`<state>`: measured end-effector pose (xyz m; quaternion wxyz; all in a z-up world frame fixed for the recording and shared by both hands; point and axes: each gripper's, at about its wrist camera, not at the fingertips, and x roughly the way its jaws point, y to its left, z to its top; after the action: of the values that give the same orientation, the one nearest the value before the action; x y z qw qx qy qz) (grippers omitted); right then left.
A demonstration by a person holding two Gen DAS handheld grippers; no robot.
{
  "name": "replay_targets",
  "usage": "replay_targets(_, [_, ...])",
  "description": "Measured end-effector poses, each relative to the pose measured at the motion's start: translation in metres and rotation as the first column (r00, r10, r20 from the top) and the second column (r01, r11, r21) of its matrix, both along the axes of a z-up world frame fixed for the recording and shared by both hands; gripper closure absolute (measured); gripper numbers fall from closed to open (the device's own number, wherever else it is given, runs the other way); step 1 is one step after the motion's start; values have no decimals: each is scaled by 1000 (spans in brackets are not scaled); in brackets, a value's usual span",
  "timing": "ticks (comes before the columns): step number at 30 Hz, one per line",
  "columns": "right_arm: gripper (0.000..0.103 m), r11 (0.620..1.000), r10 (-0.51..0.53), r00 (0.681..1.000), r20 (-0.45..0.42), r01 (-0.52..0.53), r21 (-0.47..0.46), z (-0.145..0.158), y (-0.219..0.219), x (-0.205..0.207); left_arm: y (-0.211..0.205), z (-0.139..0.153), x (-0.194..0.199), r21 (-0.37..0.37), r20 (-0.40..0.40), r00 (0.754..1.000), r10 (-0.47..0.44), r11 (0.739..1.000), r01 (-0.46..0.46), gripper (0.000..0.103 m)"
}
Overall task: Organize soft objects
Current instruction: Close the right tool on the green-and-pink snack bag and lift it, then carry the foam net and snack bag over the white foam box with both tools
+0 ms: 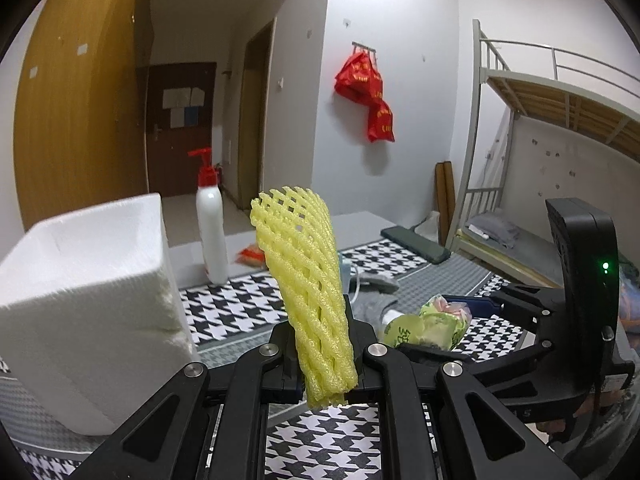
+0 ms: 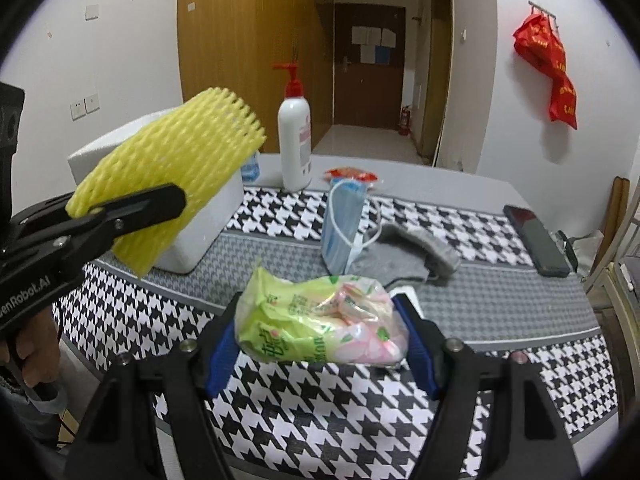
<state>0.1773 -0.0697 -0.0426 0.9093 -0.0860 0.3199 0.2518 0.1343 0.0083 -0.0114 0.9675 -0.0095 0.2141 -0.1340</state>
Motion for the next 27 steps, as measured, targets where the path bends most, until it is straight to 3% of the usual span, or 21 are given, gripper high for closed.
replay_targets(14, [28, 993, -25, 990, 135, 8, 121, 48, 3, -6, 13, 38, -6, 39, 66, 997, 44, 998, -46, 90])
replay_targets(27, [28, 981, -20, 977, 211, -21, 191, 71, 10, -9, 25, 59, -8, 65, 89, 994, 69, 995, -75, 90])
